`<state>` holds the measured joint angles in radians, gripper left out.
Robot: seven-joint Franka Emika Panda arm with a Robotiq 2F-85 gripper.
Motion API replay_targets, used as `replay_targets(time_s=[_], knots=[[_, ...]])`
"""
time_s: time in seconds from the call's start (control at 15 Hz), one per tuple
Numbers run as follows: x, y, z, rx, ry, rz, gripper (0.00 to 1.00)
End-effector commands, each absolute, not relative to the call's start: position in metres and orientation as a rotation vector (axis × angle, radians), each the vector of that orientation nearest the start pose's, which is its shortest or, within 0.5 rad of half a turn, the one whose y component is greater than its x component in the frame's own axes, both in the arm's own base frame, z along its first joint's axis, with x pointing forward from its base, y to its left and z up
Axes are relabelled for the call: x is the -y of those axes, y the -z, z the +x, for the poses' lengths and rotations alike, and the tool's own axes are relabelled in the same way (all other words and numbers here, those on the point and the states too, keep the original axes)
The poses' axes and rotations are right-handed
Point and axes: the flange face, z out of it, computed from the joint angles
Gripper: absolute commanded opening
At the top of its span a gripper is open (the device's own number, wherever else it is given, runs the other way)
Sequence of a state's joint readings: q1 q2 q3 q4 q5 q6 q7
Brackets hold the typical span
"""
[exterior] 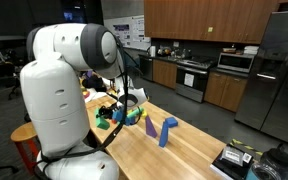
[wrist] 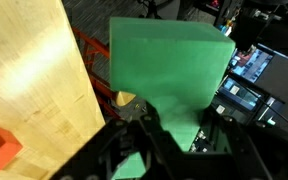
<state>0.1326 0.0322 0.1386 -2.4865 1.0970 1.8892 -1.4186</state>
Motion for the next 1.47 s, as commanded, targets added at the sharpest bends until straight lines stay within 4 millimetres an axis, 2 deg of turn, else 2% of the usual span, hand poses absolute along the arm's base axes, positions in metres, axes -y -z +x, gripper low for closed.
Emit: replay_targets(time_s=[0.0, 0.67, 1.0, 1.4], knots=[[-0.171, -0.265, 0.397, 0.911, -0.040, -1.864, 0.19], [-0.162, -0.245, 0.407, 0.807, -0.181, -1.829, 0.19], [-0.153, -0.228, 0.418, 0.765, -0.249, -1.703, 0.19], [-0.147, -0.218, 0.434, 0.721, -0.272, -1.650, 0.19]])
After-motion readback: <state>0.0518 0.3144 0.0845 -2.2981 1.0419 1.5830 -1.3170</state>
